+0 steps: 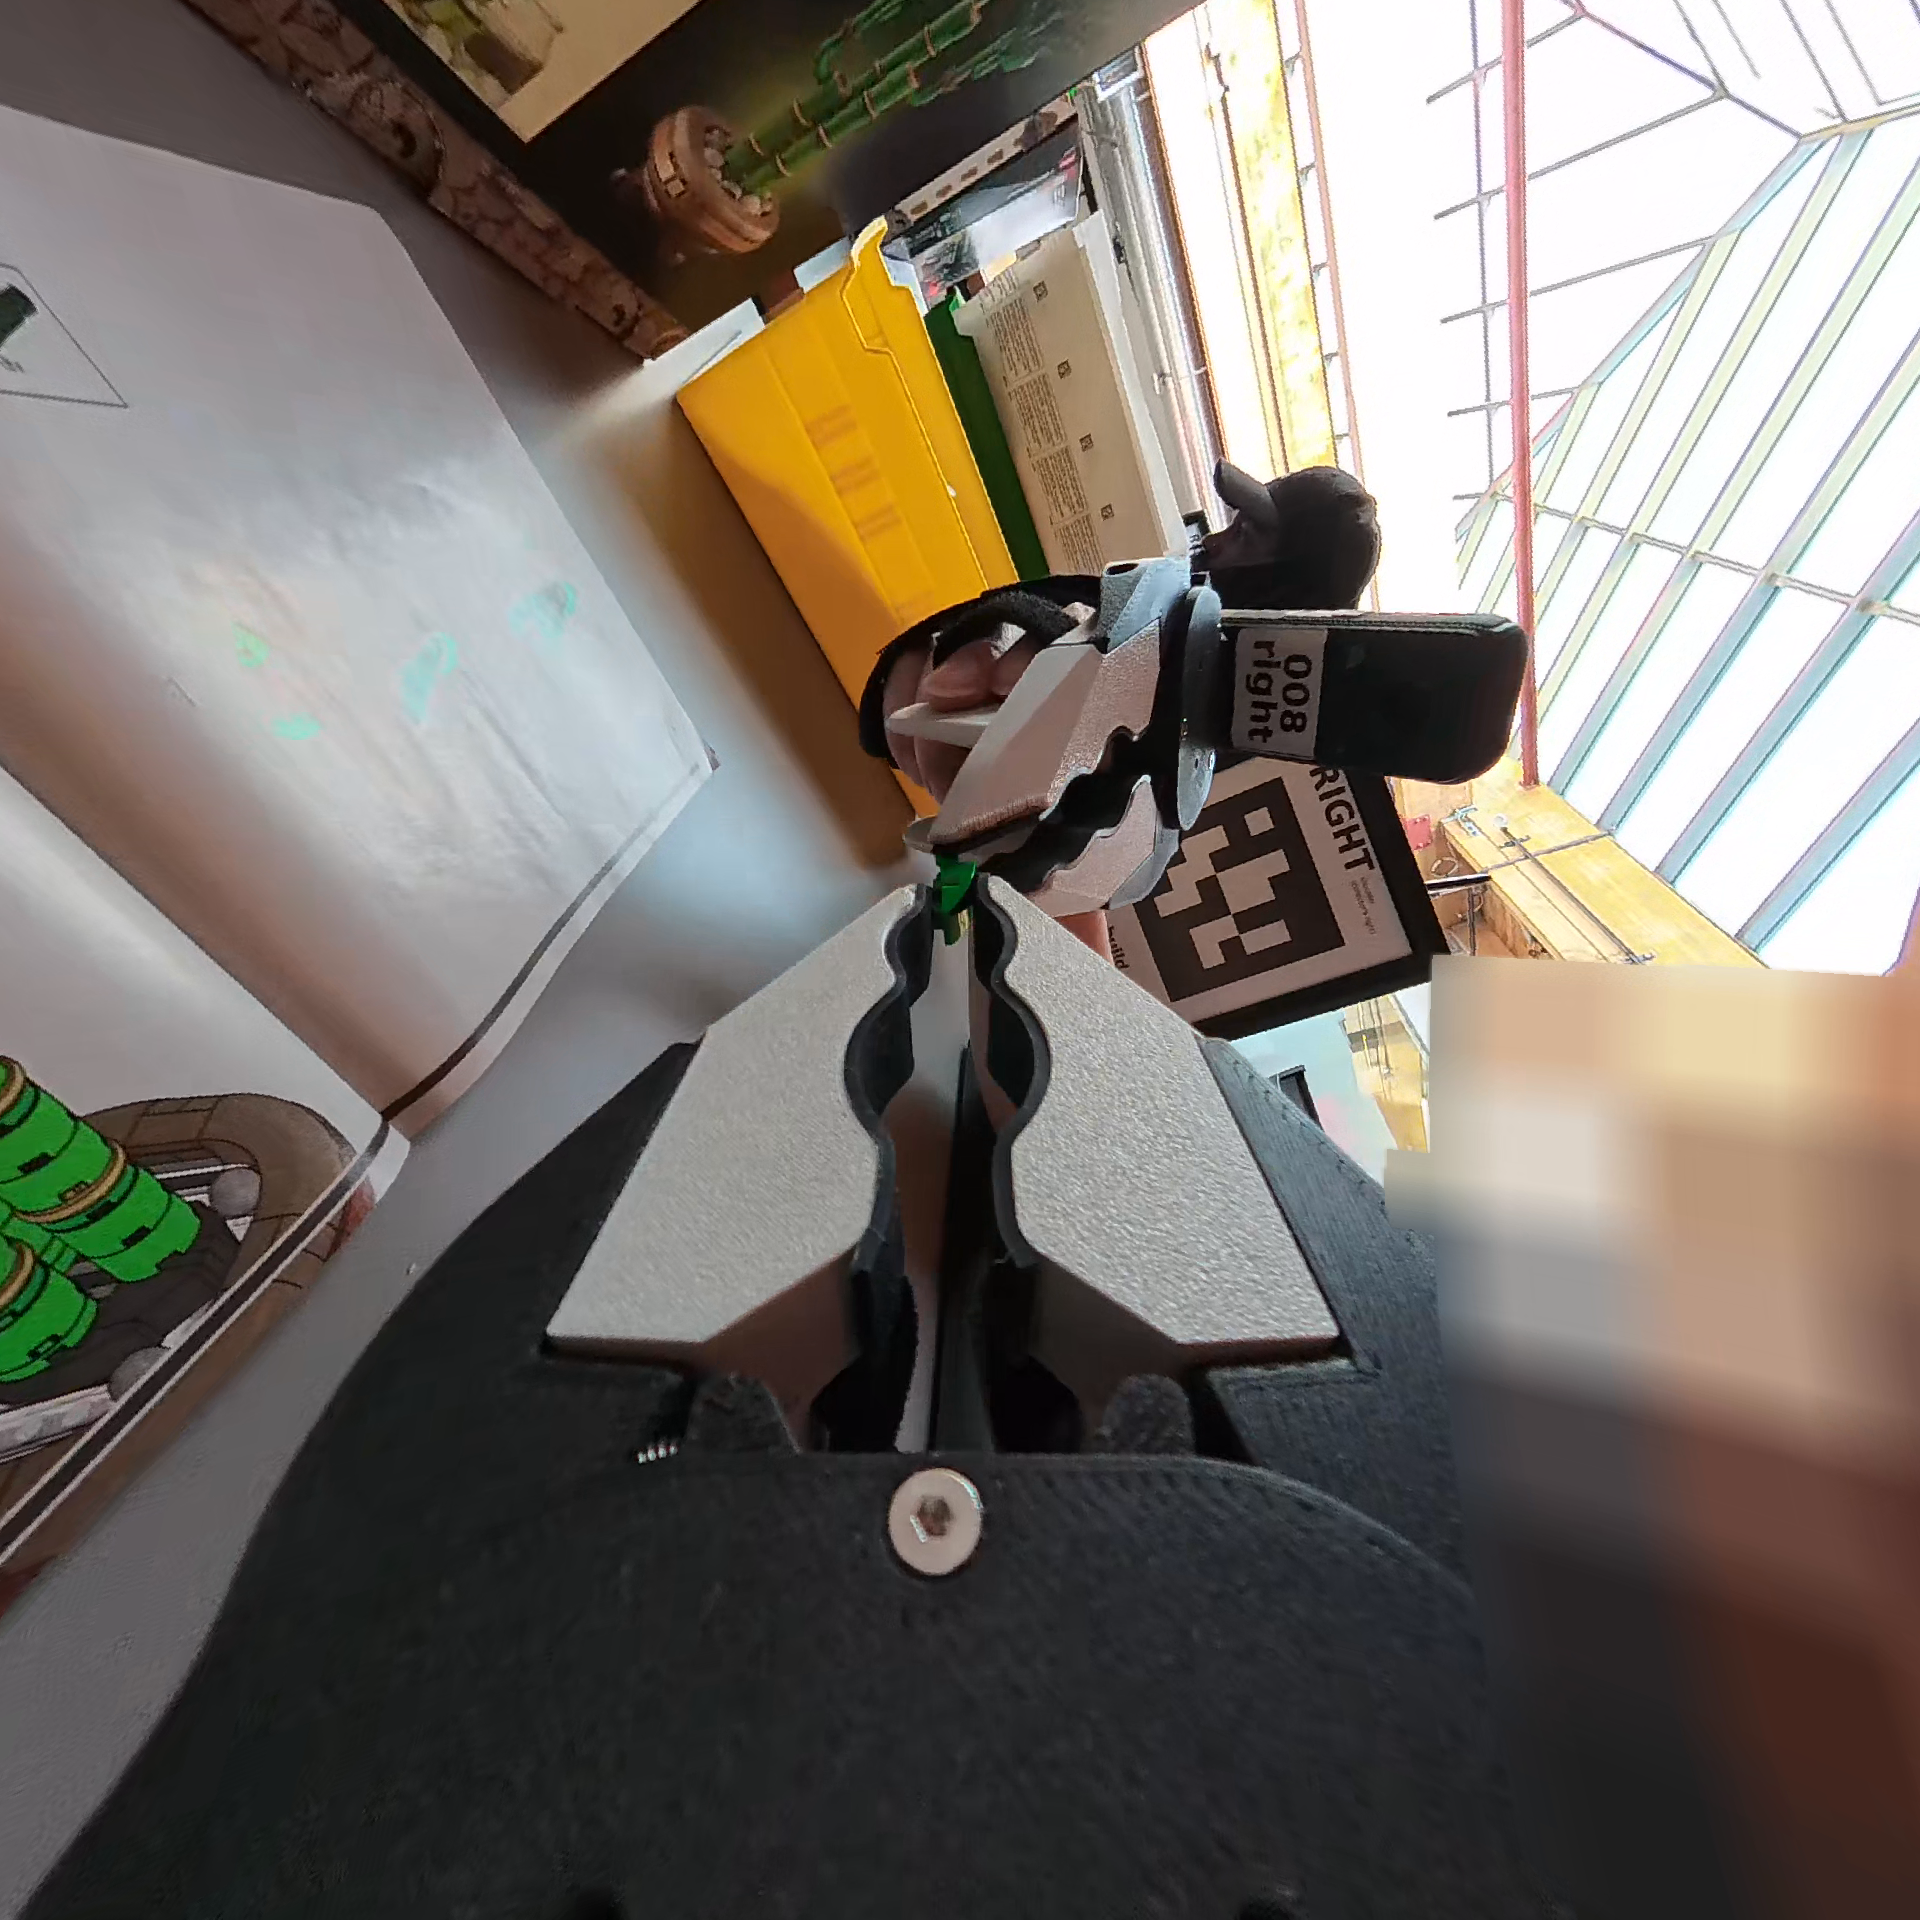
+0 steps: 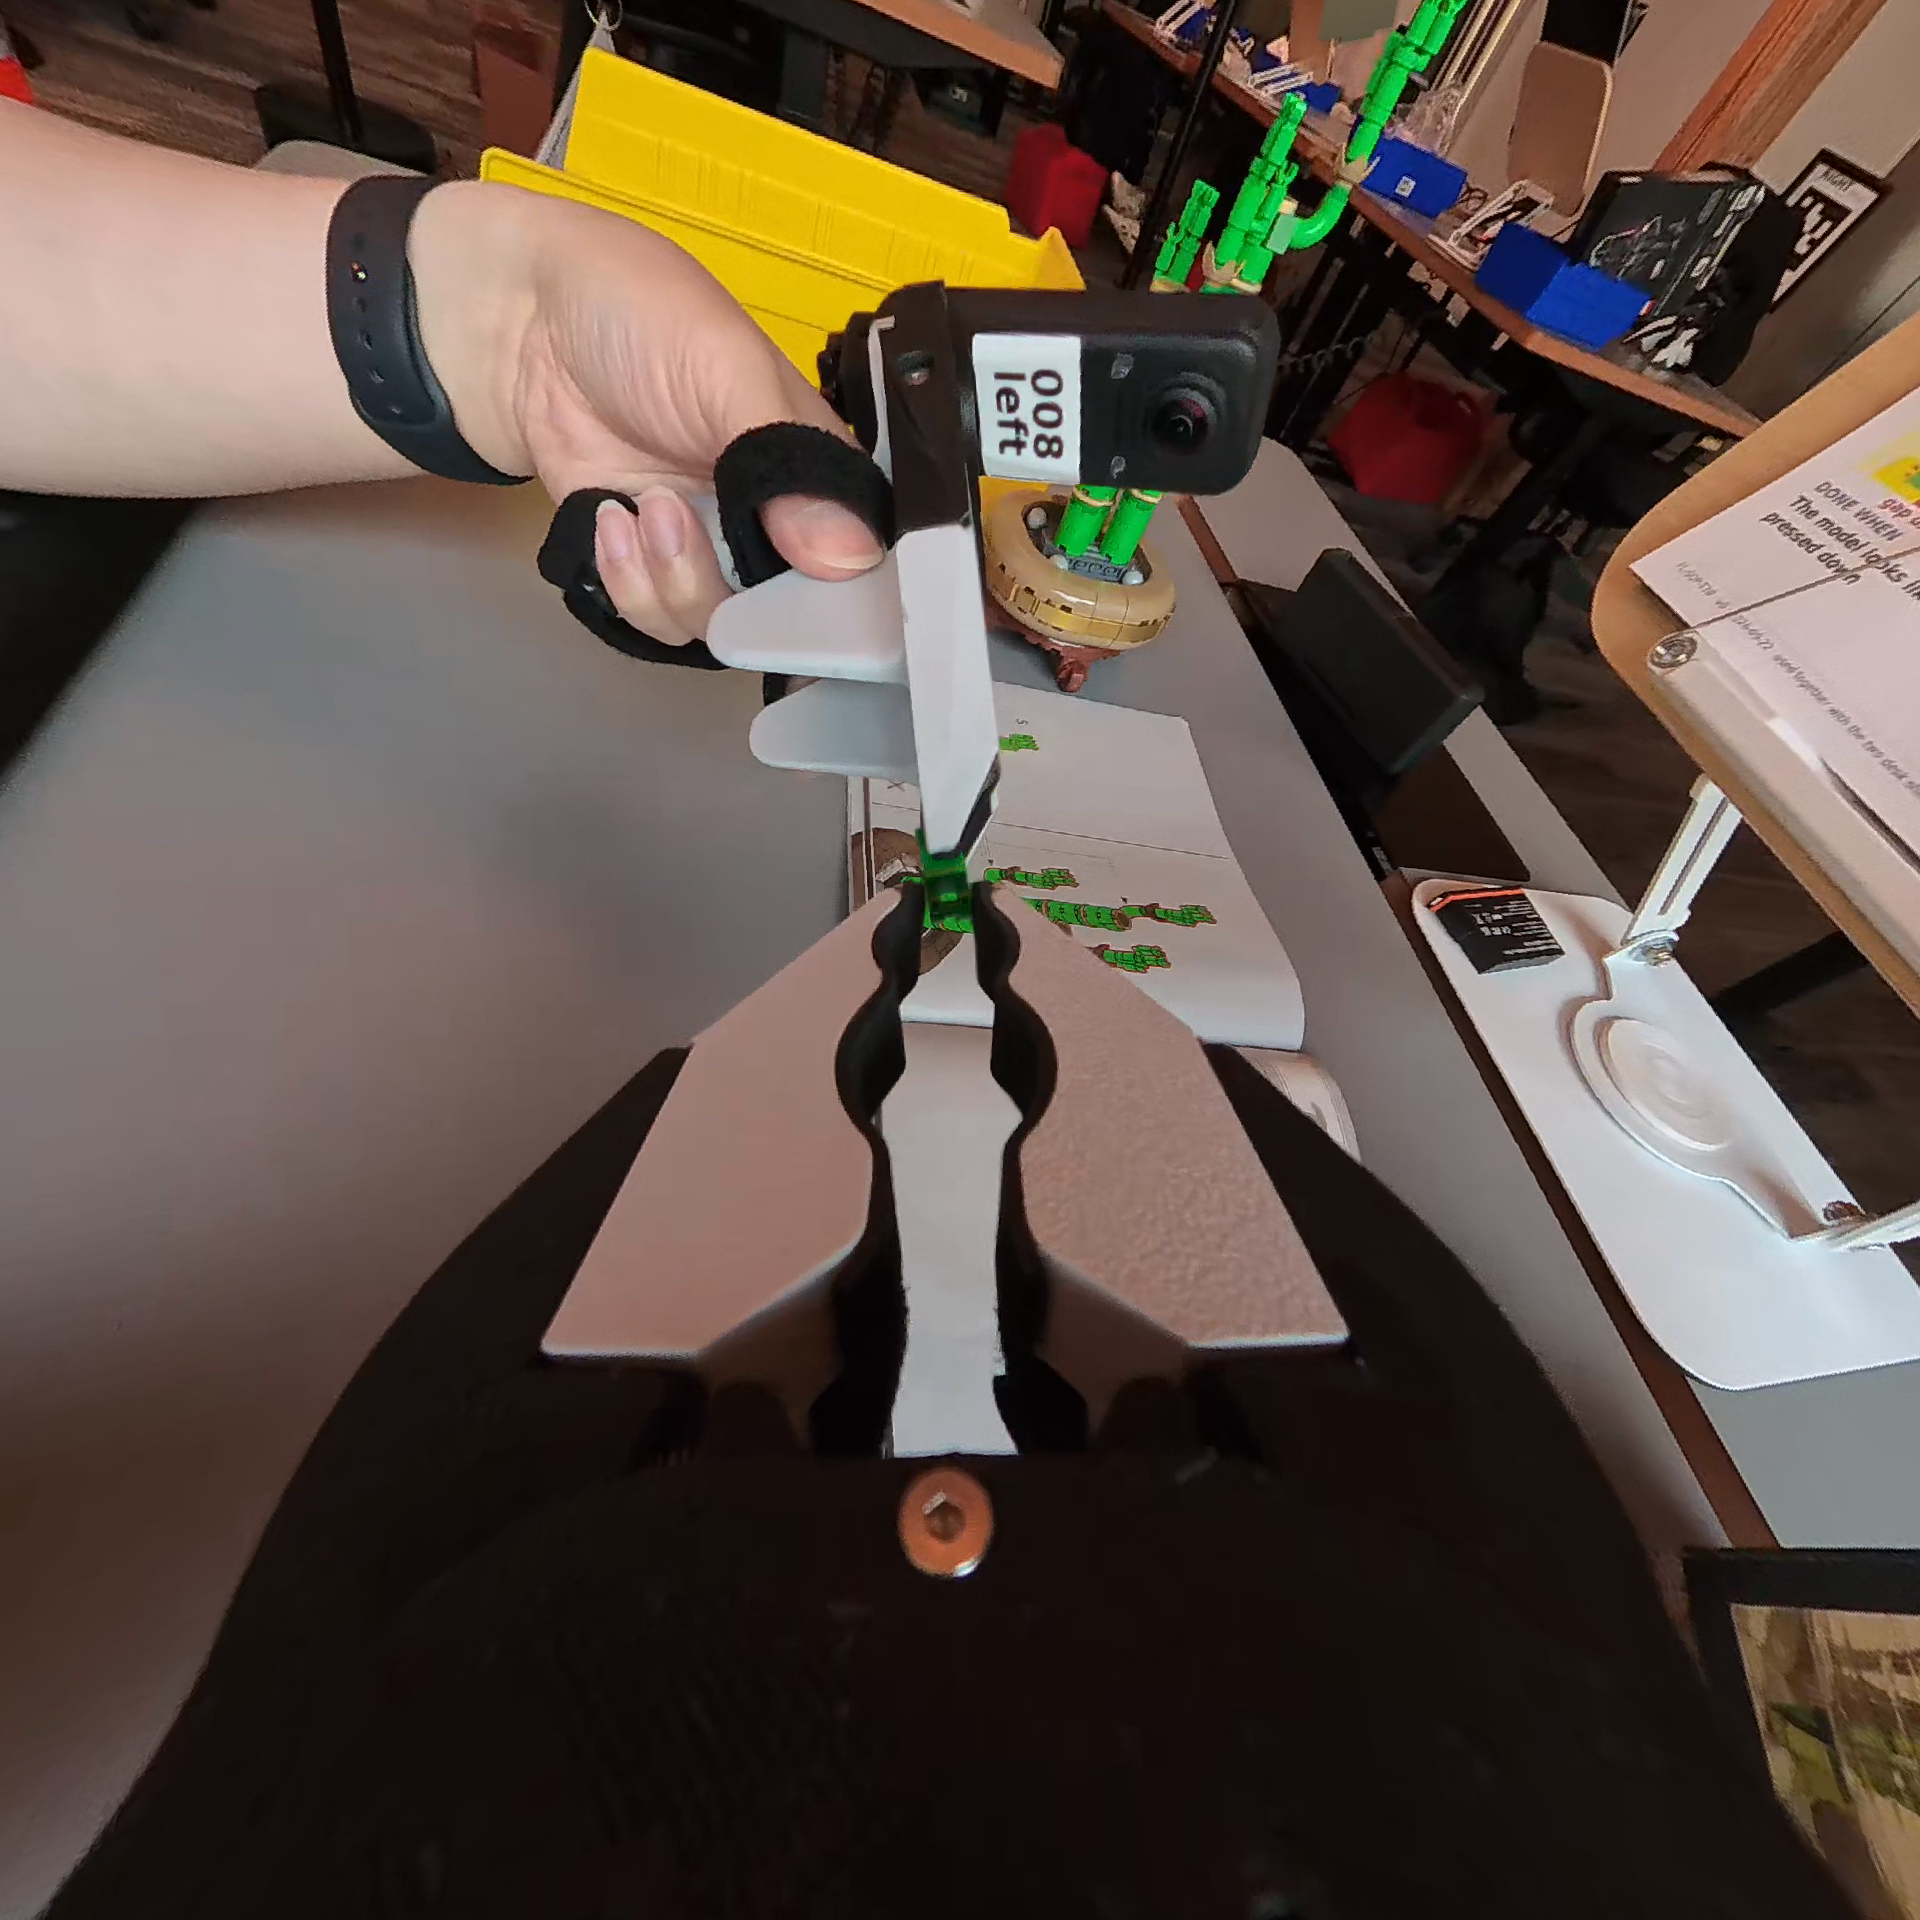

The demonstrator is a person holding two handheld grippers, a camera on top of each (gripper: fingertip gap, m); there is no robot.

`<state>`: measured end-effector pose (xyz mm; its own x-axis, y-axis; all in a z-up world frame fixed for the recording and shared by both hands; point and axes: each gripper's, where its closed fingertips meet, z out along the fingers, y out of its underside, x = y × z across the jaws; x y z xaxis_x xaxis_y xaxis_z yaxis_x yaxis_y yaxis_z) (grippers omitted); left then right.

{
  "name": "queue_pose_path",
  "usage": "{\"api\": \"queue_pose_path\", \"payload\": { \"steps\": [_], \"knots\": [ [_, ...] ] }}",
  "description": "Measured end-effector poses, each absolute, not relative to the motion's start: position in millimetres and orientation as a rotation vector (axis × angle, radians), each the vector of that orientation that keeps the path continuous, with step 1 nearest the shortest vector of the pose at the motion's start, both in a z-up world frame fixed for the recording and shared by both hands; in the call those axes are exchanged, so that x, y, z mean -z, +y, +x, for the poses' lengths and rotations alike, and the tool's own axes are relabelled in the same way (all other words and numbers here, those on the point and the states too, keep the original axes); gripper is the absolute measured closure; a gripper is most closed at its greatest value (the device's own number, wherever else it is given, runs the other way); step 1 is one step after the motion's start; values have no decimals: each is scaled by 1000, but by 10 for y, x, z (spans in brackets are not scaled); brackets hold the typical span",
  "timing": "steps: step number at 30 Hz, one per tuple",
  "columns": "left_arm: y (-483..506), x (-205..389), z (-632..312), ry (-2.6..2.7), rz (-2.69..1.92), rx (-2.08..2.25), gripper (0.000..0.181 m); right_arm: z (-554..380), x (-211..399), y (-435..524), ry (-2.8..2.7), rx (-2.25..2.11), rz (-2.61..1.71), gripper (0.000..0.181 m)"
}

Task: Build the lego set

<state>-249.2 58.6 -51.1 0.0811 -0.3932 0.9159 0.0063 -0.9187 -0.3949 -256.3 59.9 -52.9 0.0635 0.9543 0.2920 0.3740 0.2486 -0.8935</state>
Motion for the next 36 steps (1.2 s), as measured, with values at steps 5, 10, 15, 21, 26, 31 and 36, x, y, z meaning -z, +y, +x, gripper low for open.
{"api": "queue_pose_path", "payload": {
  "steps": [5,10,15,21,26,31,36],
  "knots": [
    [583,525,-2468,376,-2060,1945,175,-2543,551,598,-1485,-790,-1357,175],
    [585,427,-2458,430,-1993,1927,175,-2528,430,594,-1431,-855,-1325,174],
    [410,28,-2440,900,-1646,1559,176,-2284,228,711,-1131,-1322,-1583,163],
    [131,-48,-2359,1413,-917,295,176,-2094,196,529,-940,-1938,-1804,151],
    [45,206,-2200,1570,-894,193,176,-2203,223,290,-1181,-1819,-1766,152],
    [33,318,-2166,1619,-883,167,176,-2205,307,122,-1333,-1762,-1763,160],
    [20,325,-2159,1629,-868,155,176,-2239,321,53,-1372,-1823,-1755,174]
  ]
}}
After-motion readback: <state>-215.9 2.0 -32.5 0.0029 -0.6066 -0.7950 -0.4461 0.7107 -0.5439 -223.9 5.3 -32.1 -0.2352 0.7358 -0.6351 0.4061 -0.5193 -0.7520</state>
